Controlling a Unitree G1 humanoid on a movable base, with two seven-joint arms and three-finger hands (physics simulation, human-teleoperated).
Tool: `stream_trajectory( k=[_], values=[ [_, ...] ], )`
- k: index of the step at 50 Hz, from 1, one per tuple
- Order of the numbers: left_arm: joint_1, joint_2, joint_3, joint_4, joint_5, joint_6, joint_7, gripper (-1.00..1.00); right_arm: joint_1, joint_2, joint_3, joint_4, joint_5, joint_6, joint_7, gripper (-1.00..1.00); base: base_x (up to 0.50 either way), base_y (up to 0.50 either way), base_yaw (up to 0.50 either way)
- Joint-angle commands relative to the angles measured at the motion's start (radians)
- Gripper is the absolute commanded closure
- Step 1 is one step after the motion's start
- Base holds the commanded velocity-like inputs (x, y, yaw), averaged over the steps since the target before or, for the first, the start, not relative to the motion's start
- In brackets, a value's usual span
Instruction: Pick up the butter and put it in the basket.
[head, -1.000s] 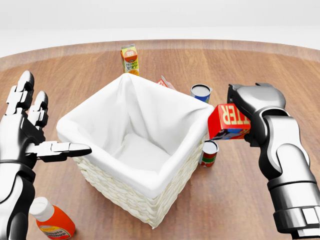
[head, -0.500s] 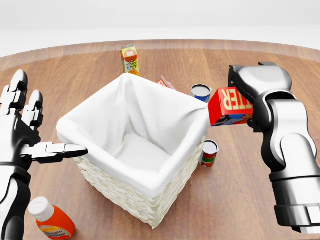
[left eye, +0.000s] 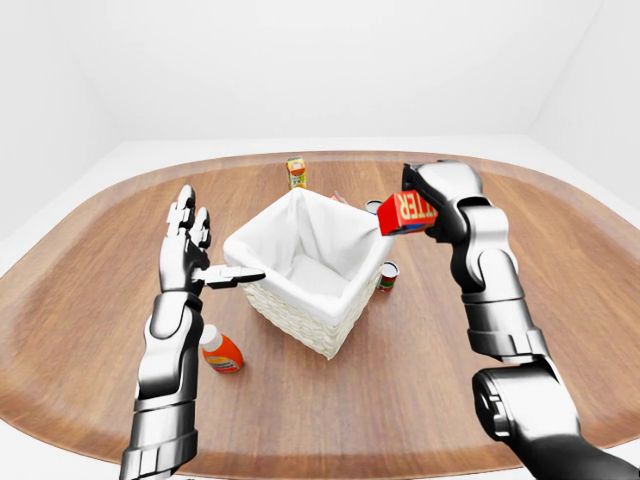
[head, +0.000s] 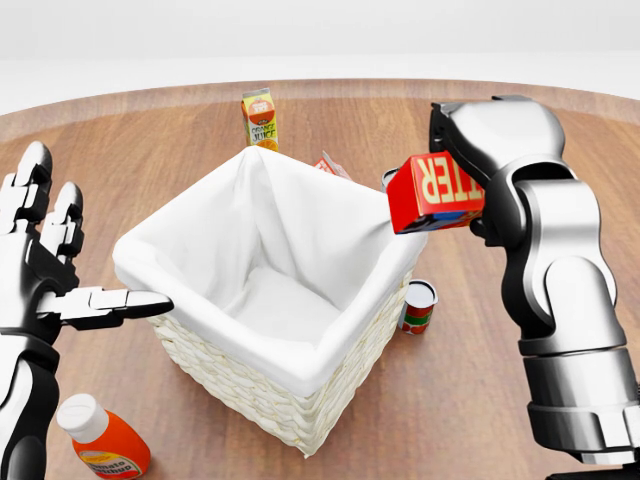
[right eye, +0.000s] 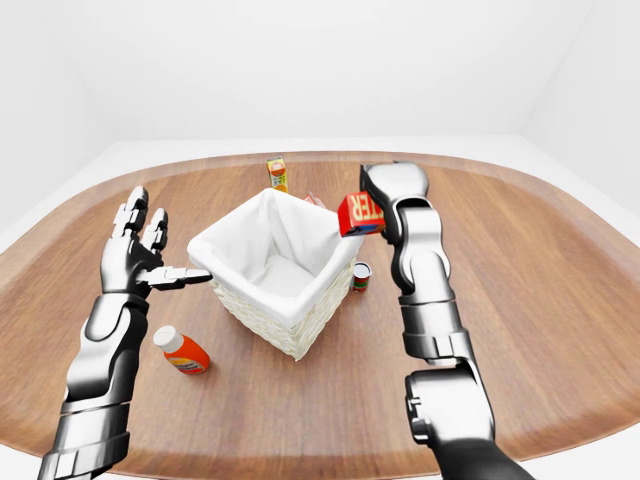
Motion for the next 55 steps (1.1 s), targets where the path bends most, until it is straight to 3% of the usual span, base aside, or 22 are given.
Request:
stream_trajectory(
  k=[1, 27, 55],
  values=[
    [0.001, 0.001, 0.001, 0.007, -0.001, 0.000, -0.001, -1.00, -0.024, 0.034, 0.011, -0.048, 0.020, 0.000, -0.053, 1.00, 0.00, 0.00, 0.00],
    [0.008, 0.006, 0.010, 0.004, -0.015, 0.000, -0.005, -1.00, -0.054, 0.153, 0.066, -0.032, 0.126, 0.000, -0.172, 1.00, 0.00, 0.00, 0.00],
    [0.011, 0.013, 0.021, 0.032, -0.025, 0.000, -0.006, -1.00, -0.181, 0.243, 0.097, 0.361, 0.470, 0.000, -0.673, 1.00, 0.00, 0.00, 0.00]
  ],
)
